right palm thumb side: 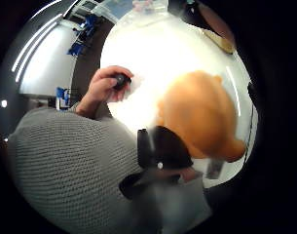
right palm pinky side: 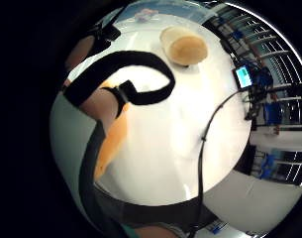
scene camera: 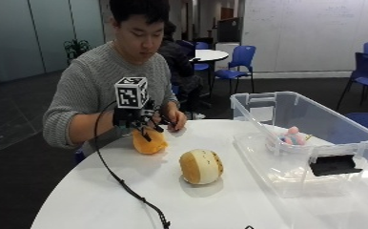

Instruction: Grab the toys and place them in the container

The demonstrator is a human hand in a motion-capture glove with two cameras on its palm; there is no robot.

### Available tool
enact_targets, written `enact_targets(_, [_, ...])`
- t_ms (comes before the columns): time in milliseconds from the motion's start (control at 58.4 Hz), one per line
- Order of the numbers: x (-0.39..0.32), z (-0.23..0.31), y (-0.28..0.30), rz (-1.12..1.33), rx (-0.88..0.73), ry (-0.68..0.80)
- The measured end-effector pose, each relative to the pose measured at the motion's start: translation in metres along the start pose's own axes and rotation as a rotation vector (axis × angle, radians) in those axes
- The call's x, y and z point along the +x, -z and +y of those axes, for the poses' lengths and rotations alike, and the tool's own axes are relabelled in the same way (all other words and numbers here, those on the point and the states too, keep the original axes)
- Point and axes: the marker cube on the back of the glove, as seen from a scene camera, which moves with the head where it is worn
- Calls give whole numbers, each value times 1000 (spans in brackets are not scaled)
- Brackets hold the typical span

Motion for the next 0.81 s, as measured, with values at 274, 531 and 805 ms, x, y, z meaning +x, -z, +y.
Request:
enact_targets(274, [-11, 5, -44, 54, -193, -30])
enact_targets(531, [-13, -2, -65, 55, -173, -24])
enact_targets(805, [-10, -30, 0, 33, -1, 41])
